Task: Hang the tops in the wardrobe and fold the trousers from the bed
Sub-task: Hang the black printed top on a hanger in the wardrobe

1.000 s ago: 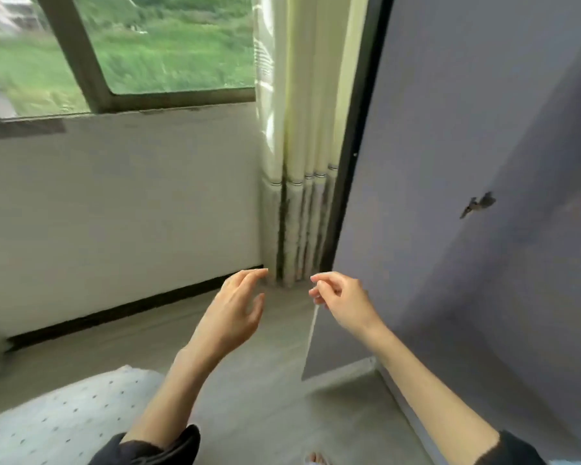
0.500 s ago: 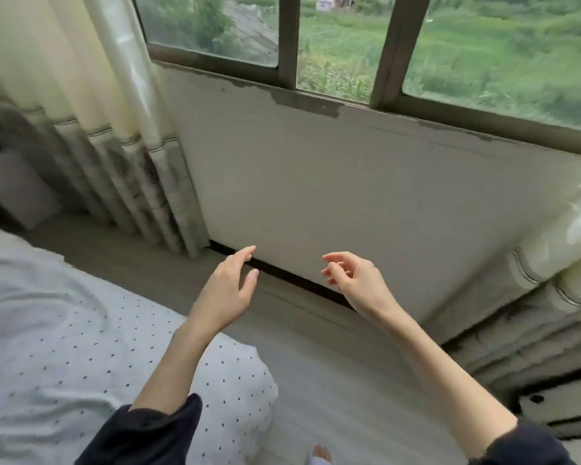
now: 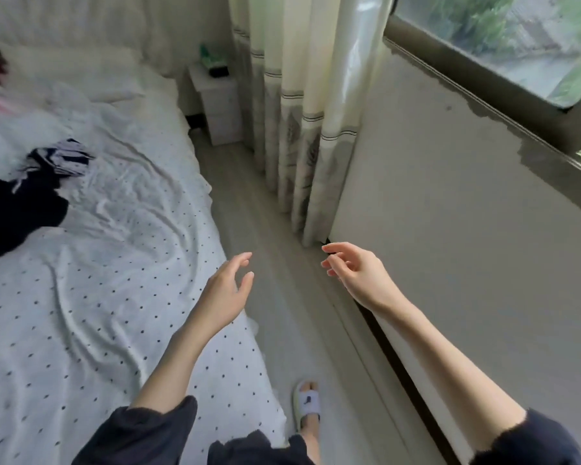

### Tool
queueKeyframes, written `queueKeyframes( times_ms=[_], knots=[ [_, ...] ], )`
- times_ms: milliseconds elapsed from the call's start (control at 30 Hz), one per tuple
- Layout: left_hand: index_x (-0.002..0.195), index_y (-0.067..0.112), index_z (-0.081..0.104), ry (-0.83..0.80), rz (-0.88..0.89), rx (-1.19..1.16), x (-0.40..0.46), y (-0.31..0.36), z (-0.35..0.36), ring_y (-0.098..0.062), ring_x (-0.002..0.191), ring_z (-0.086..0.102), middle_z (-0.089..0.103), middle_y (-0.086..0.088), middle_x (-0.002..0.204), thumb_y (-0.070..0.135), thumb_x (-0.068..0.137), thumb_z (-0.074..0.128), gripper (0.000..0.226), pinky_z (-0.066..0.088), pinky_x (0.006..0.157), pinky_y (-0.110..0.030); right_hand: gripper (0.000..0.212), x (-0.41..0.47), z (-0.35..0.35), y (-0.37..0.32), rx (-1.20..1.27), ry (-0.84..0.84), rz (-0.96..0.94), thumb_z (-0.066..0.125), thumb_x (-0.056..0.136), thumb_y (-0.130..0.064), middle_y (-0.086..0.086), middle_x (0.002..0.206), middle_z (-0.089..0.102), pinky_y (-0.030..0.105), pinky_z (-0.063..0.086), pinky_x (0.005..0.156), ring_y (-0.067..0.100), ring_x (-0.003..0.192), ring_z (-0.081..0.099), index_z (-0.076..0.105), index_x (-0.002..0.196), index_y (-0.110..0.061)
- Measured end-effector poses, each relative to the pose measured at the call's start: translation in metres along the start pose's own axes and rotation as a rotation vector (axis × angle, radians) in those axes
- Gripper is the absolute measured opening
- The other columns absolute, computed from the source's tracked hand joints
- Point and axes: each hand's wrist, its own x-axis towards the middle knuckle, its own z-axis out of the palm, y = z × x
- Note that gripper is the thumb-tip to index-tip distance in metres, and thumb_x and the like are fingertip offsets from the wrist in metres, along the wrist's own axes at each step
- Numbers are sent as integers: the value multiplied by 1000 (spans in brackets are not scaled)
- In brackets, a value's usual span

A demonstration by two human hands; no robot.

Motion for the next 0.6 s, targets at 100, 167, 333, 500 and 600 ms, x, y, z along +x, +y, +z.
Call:
queueKeyframes(
  times_ms=[100, 167, 333, 500, 600],
  knots=[
    [136, 23, 42, 23, -60, -29, 55, -5, 2, -8, 119, 44, 48, 8, 134, 25, 98, 42, 38, 31, 96, -20, 25, 73, -9, -7, -48, -52, -42, 45, 96, -17, -8, 91, 67, 22, 46, 81, 12, 92, 65, 61, 114, -21],
    [135, 24, 43, 75, -103, -67, 89, -7, -1, -8, 123, 43, 48, 9, 133, 26, 98, 42, 37, 31, 99, -23, 25, 121, -11, -19, -91, -120, -82, 45, 96, -17, -9, 89, 66, 24, 47, 84, 13, 92, 65, 61, 114, -20],
    [134, 19, 45, 203, -192, -90, 144, -11, -19, -10, 124, 44, 49, 4, 135, 22, 98, 43, 36, 30, 99, -20, 26, 213, -4, -49, -155, -258, -199, 46, 96, -15, -5, 92, 67, 27, 45, 89, 13, 91, 64, 61, 116, -15],
    [134, 16, 45, 346, -319, -94, 199, -24, -46, -10, 125, 45, 49, 3, 137, 21, 98, 43, 37, 32, 101, -22, 25, 317, 23, -78, -171, -442, -286, 46, 97, -14, 2, 98, 69, 26, 46, 87, 12, 90, 64, 60, 118, -12],
    [135, 15, 44, 440, -388, -90, 240, -35, -68, -12, 126, 44, 48, 2, 138, 21, 98, 44, 38, 33, 105, -25, 24, 380, 44, -100, -180, -545, -360, 47, 97, -14, -4, 91, 66, 19, 44, 81, 9, 85, 63, 60, 117, -13]
  ],
)
